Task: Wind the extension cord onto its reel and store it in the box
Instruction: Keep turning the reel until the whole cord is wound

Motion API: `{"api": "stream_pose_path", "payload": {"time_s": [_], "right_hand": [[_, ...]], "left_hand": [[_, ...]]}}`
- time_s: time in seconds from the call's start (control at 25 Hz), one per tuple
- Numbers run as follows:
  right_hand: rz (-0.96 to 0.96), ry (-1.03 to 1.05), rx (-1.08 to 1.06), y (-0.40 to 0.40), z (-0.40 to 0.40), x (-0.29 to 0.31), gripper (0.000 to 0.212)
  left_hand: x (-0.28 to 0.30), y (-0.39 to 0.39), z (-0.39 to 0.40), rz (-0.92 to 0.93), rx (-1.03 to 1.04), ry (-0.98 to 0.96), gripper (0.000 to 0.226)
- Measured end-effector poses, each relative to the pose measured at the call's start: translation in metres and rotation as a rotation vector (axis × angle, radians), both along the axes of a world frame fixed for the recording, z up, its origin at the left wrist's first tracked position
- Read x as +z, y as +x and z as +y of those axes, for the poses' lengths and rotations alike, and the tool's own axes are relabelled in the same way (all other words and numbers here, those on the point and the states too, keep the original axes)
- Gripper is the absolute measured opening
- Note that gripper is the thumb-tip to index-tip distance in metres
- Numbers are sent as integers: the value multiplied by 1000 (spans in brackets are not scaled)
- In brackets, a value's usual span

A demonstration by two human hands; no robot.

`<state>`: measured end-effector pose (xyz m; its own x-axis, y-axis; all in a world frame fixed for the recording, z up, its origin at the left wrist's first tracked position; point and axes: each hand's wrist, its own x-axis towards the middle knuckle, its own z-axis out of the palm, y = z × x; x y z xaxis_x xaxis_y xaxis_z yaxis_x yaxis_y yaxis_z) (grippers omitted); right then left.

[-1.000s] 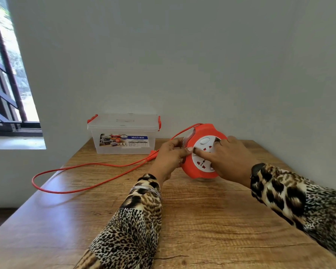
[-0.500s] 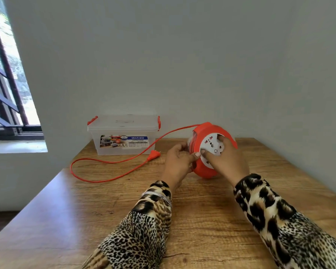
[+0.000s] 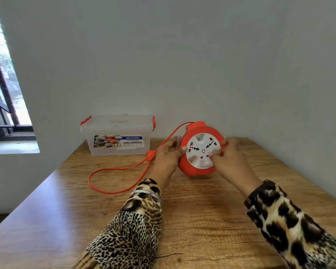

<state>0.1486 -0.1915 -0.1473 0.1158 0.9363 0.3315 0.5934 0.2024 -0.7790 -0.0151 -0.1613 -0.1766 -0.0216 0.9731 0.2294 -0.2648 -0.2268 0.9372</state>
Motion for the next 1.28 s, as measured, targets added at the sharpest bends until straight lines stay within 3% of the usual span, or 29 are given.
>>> {"api": "stream_pose_path", "payload": {"time_s": [0.08,0.16,0.24,0.44,0.56,0.84,0.96,1.04,1.12,1.28], "right_hand": [[-682,441,19,10,0,-3,42],[-1085,498,190,16,6,1,60],[-1309,458,255,19,16,7,73],[-1576,516,345,16,31,16,68],[-1578,490,386,23,35,19,75],[-1761,709,300,25,41,14,68],[-1717,762,224,27,43,12,72],[-1661,686,214,25,46,5,76],[-1496,604,112,22,46,-5,70],[-726,396,-159,1,29,-22,63]], "left_hand": [[2,-3,3,-3,-15,-17,49],[2,-5,5,32,-35,-14,51],[3,-6,5,65,-47,-7,49],[3,-10,4,90,-45,-23,48],[2,-13,5,102,-41,-35,49],[4,-13,7,142,-32,-30,50],[4,-10,6,153,-13,-13,50],[4,-10,5,135,2,1,49],[3,-8,4,116,4,-17,48],[-2,3,0,109,43,-39,46]]}}
